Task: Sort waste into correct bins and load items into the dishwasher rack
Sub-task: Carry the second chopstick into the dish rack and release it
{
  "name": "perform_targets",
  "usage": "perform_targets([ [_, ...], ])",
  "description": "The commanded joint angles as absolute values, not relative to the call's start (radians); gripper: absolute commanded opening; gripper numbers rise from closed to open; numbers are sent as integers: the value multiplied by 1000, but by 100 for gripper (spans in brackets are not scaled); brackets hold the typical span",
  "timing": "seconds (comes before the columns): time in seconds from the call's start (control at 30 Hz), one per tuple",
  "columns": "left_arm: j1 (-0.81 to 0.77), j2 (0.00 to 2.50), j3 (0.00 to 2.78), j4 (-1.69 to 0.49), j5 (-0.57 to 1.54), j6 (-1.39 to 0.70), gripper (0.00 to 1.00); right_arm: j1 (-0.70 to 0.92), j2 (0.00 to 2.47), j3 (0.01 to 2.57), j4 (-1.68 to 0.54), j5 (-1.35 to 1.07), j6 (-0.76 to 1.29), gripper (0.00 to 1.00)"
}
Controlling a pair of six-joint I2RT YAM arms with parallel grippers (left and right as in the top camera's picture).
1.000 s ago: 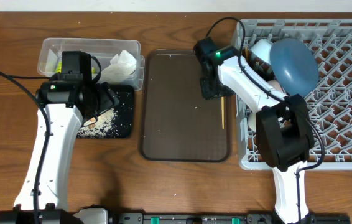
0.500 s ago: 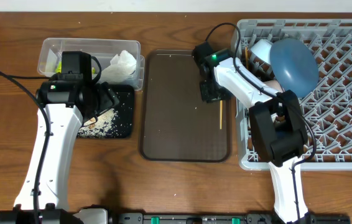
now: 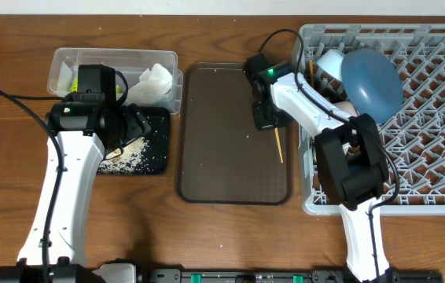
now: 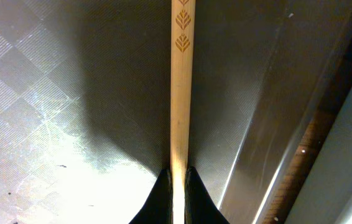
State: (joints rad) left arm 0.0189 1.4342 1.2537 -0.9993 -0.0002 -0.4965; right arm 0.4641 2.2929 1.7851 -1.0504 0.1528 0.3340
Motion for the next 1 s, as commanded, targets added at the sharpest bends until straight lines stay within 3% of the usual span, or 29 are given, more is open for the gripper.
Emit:
perform_targets([
  [0.0, 23, 1424, 1274, -1005, -12, -490, 90, 466, 2321, 1787, -1040, 99, 285, 1],
  [0.47, 23, 1424, 1274, -1005, -12, -490, 90, 358, 2002, 1956, -1159, 62, 160, 1],
  [0.77, 23, 1424, 1274, -1005, -12, -490, 90, 188, 2015, 1942, -1167, 72, 26, 1],
  [0.97, 23, 1424, 1274, -1005, -12, -490, 90, 164, 2062, 1942, -1131, 70, -35, 1],
])
